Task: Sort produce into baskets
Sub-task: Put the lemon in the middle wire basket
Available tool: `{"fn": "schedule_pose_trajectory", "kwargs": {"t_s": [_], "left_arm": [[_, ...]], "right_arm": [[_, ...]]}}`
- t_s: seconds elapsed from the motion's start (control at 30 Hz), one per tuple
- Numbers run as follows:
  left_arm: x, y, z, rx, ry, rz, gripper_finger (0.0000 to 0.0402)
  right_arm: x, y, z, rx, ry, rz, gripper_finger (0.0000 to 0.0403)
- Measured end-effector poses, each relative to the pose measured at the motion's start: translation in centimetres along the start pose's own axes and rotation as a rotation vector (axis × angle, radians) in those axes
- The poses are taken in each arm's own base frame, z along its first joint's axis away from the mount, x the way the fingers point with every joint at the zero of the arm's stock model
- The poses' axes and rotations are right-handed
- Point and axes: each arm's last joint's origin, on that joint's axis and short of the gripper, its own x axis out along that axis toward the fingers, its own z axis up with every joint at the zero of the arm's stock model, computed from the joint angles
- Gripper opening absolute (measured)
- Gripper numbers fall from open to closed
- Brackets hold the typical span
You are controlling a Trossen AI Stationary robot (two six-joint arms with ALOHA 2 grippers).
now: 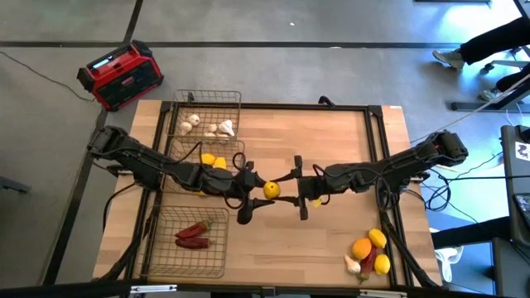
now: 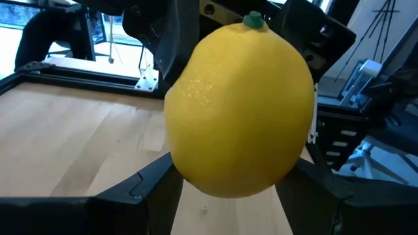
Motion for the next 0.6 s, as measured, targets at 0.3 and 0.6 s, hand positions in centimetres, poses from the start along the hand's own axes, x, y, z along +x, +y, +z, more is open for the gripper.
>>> {"fn": "schedule_pose_trajectory", "kwargs": {"t_s": [0.3, 0.6], "left_arm": [[0.06, 0.31, -0.31, -0.071, 0.032, 0.017, 0.0224], [0.11, 0.62, -0.38, -0.024, 0.044, 0.028, 0.0224]], "right_arm": [[0.3, 0.16, -0.41, 0.019, 0.018, 0.006, 0.0184], [0.31, 0.18, -0.51, 0.015, 0.027, 0.01, 0.0184]]}}
